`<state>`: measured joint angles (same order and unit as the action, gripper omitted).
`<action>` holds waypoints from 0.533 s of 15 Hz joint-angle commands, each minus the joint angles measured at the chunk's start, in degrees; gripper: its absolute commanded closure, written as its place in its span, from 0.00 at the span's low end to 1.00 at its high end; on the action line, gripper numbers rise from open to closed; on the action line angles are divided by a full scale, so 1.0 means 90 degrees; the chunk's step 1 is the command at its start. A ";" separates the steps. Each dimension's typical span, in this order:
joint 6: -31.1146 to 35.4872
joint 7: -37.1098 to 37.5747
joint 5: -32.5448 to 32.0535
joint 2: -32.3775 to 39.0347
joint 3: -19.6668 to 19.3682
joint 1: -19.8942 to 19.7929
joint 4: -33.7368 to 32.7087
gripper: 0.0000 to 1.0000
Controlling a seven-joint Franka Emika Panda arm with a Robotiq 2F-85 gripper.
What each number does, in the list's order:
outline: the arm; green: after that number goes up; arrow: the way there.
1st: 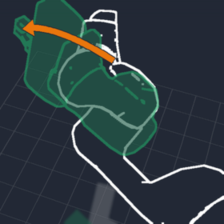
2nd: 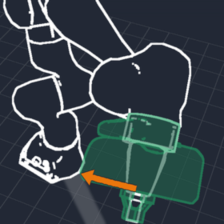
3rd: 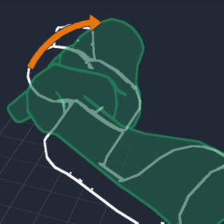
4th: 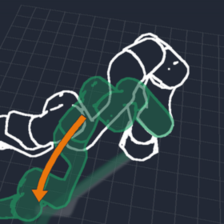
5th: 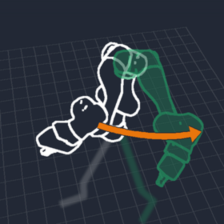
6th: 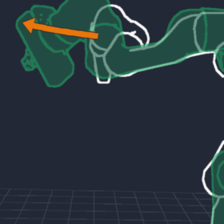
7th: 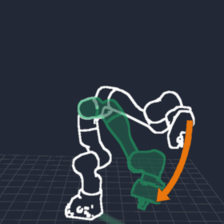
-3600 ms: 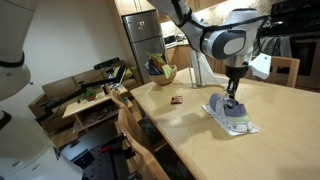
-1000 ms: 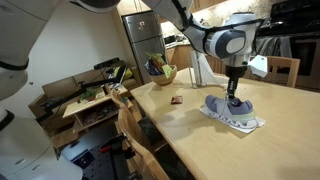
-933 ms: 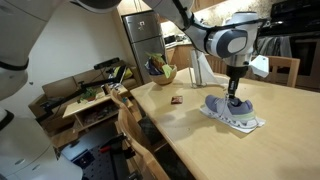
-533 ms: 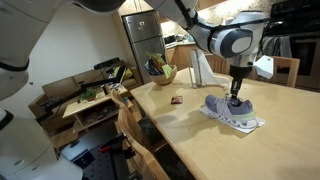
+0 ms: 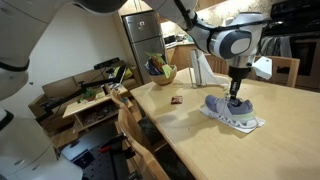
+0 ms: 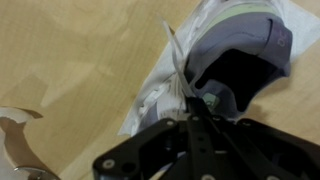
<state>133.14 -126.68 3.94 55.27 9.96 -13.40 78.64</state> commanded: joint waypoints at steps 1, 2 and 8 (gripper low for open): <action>-0.0042 0.0002 -0.0062 0.0037 -0.0071 0.0158 -0.0059 1.00; -0.0069 -0.0008 -0.0078 0.0058 -0.0069 0.0183 -0.0087 1.00; -0.0056 0.0005 -0.0084 0.0069 -0.0069 0.0268 -0.0087 1.00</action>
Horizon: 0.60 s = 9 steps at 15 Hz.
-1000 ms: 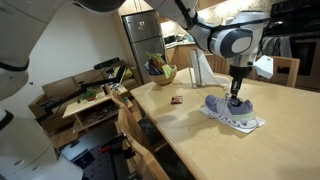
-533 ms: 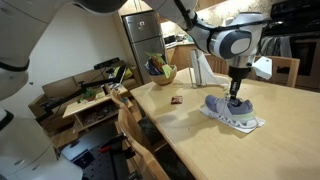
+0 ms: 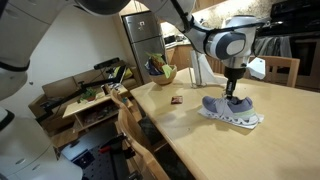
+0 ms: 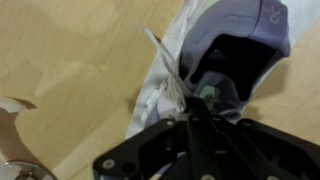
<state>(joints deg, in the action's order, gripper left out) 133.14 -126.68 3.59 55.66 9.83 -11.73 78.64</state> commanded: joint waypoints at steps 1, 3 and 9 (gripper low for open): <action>-0.0051 0.0006 -0.0065 -0.0001 -0.0066 0.0099 -0.0068 1.00; -0.0163 -0.0184 -0.0044 0.0012 0.0026 0.0038 -0.0134 1.00; -0.1447 -0.1288 0.0174 0.0580 0.0319 -0.0130 -0.1077 1.00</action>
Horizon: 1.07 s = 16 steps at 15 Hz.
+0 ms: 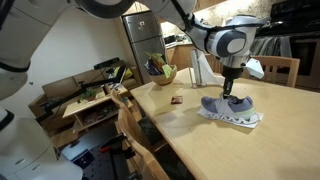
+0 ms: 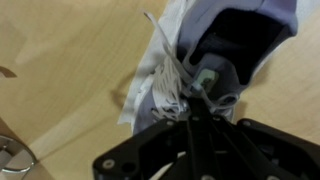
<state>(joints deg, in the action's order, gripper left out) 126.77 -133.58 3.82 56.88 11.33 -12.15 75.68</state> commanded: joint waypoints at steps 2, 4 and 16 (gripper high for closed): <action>-0.1354 -0.0703 0.0203 0.0790 0.0107 -0.0035 -0.1268 1.00; -0.1939 -0.0829 0.0271 0.1176 0.0070 -0.0007 -0.1870 1.00; -0.3002 -0.0781 0.0027 0.1505 -0.0058 0.0342 -0.3029 1.00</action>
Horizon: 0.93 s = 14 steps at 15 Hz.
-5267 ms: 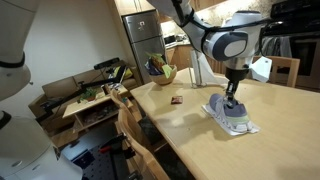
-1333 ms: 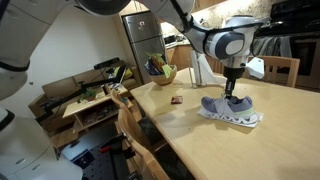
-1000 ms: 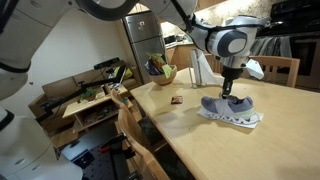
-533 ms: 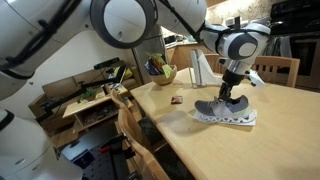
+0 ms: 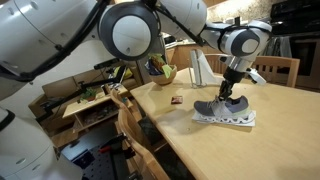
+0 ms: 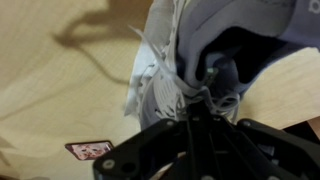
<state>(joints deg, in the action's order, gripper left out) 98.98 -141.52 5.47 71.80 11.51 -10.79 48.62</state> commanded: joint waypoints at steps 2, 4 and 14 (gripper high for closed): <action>0.0051 0.0139 -0.0256 -0.0155 -0.0091 0.0303 -0.0082 1.00; -0.0194 -0.0010 -0.0286 -0.0028 -0.0022 0.0343 -0.0284 1.00; -0.1043 -0.0131 -0.0268 0.0405 -0.0003 0.0382 -0.0779 1.00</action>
<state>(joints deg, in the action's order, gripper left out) 92.16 -141.66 3.43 74.29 11.40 -7.65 44.48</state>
